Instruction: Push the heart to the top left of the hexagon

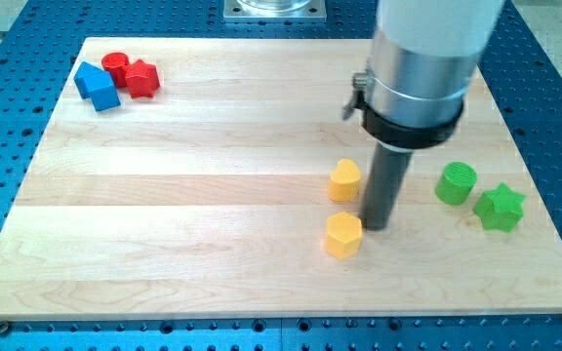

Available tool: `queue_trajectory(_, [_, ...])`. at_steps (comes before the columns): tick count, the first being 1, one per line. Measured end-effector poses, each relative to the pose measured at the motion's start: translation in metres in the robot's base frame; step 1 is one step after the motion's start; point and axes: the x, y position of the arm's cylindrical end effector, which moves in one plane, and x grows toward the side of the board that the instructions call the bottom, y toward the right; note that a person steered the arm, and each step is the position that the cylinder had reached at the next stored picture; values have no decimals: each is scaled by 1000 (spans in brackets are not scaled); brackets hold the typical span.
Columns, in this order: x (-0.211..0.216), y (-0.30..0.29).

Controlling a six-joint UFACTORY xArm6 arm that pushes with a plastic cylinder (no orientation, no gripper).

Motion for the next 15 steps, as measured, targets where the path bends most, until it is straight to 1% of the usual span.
queue_trajectory(1, [-10,20])
queue_trajectory(2, [-50,-22])
queue_trajectory(3, [-52,-49])
queue_trajectory(4, [-87,-47])
queue_trajectory(5, [-131,-50])
queue_trajectory(6, [-123,-70])
queue_trajectory(7, [-68,-66])
queue_trajectory(8, [-41,-62])
queue_trajectory(9, [-41,-53])
queue_trajectory(10, [-100,-55])
queue_trajectory(11, [-111,-112])
queue_trajectory(12, [-86,-153])
queue_trajectory(13, [-39,-130])
queue_trajectory(14, [-37,-93])
queue_trajectory(15, [-43,-75])
